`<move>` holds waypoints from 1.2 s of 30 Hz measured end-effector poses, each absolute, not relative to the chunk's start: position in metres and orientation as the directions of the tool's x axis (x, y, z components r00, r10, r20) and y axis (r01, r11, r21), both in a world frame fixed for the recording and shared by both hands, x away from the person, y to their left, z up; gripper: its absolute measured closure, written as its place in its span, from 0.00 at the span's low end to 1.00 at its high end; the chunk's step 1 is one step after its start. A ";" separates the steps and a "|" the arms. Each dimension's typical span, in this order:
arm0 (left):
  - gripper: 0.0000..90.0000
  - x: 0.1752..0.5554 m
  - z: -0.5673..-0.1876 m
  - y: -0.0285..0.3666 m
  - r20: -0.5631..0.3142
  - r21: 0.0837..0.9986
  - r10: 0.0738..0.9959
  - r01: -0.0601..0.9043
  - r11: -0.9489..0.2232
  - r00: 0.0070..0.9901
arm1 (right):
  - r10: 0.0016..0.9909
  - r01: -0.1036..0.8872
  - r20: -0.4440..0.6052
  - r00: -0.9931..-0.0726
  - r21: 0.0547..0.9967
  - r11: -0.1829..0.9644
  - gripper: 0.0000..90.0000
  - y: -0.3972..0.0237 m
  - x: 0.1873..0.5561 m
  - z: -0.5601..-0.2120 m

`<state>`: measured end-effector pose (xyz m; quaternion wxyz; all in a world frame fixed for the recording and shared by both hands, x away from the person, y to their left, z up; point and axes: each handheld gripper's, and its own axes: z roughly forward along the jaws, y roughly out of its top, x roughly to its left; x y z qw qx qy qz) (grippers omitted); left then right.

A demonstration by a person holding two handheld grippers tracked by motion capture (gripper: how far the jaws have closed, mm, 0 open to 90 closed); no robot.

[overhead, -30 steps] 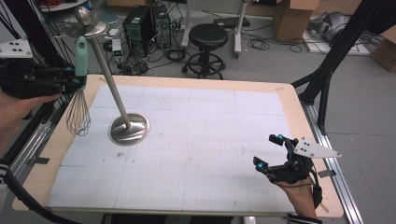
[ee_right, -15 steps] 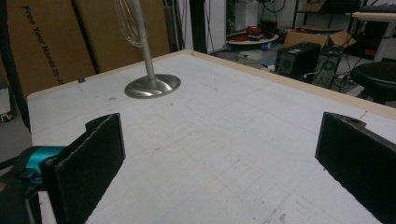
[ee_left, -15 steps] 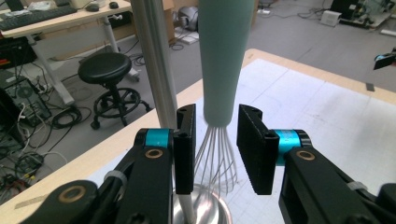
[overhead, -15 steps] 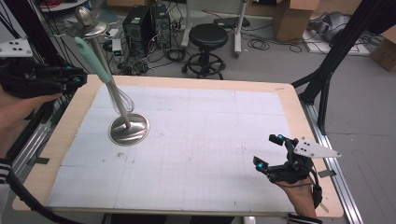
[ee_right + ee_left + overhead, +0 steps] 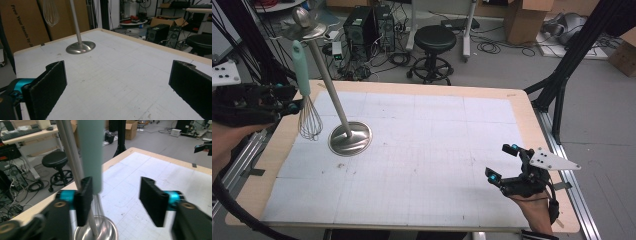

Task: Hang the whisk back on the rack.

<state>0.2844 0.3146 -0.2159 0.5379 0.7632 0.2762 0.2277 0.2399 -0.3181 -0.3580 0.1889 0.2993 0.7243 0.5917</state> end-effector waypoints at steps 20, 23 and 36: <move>0.02 0.242 -0.273 0.292 0.063 0.952 0.629 0.141 -0.270 0.775 | 0.673 0.198 0.079 -0.736 0.975 0.102 0.00 -0.326 0.232 -0.353; 0.02 0.240 -0.283 0.289 0.070 0.954 0.628 0.132 -0.269 0.775 | 0.673 0.194 0.079 -0.735 0.976 0.097 0.00 -0.327 0.232 -0.352; 0.02 0.232 -0.339 0.279 0.045 0.962 0.646 0.141 -0.233 0.762 | 0.671 0.198 0.085 -0.737 0.976 0.094 0.00 -0.324 0.232 -0.352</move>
